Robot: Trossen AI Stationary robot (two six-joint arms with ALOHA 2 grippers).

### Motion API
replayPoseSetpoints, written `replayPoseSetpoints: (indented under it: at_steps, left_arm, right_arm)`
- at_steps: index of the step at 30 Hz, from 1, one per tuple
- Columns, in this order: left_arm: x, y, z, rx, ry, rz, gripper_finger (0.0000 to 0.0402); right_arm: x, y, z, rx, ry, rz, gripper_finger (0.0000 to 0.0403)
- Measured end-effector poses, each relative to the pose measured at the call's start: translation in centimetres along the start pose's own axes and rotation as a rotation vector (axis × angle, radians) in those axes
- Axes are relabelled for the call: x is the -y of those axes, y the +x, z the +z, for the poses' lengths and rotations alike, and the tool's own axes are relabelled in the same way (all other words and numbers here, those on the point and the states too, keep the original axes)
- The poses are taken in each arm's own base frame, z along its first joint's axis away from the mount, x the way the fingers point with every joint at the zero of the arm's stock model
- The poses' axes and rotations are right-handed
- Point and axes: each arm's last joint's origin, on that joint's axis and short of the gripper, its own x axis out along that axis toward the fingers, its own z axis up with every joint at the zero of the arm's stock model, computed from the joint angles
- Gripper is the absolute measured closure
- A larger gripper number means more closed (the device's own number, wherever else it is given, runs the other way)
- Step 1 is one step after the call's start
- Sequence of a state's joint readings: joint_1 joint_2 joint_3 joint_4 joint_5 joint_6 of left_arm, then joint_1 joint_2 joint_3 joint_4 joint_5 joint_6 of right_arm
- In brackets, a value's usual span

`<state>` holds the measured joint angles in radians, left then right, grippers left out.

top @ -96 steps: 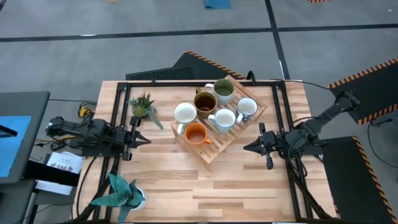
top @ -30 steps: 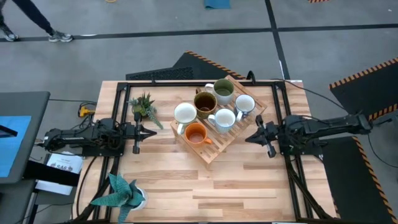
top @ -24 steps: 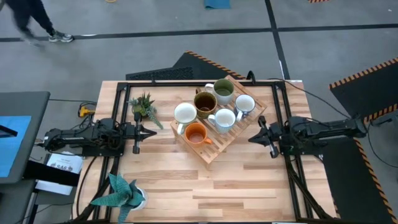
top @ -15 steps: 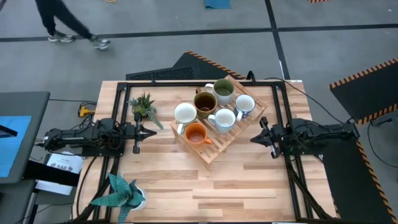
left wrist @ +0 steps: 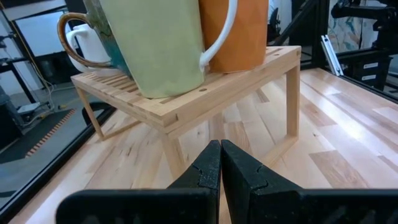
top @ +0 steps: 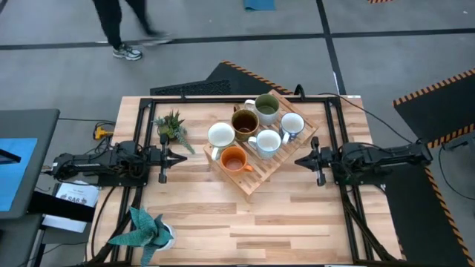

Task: Place coffee mugs
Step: Return to Home Position

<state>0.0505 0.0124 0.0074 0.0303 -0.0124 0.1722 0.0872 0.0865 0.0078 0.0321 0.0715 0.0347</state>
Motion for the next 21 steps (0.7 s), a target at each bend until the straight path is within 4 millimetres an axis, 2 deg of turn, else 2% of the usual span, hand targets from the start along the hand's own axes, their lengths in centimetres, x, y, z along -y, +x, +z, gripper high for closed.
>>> replayPoseSetpoints:
  at_steps: [4,21]
  left_arm:
    - [0.00,0.00,0.00,0.000,0.000,0.000,0.0401]
    - [0.00,0.00,0.00,0.000,0.000,-0.001,0.0401]
  right_arm:
    - [0.00,0.19,-0.26,-0.031,0.098,-0.003,0.0368]
    - [0.01,0.26,-0.36,-0.040,0.104,-0.008,0.0365]
